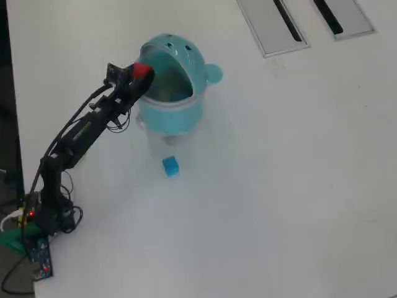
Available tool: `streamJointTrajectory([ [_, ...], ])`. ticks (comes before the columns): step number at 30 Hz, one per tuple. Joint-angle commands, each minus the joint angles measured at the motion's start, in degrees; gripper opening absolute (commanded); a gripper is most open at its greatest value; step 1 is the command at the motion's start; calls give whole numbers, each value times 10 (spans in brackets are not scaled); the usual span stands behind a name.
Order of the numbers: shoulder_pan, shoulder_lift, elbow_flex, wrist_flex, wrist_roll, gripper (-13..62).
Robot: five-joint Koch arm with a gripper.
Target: Grasp RGB lego blocks and put them in the bin one by one.
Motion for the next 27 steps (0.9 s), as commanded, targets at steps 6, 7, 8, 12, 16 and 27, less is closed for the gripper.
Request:
streamJointTrajectory([
  [6,2,-31,-98,-47,18,233],
  [7,2,-38,-105,-47,18,254],
  [8,1,-42,-108,-46,18,255],
  [12,-10,-57,-121,-44,18,294],
  [16,-9,-62,-117,-44,44,343],
  [27,-26,15,-71,-46,104,352],
])
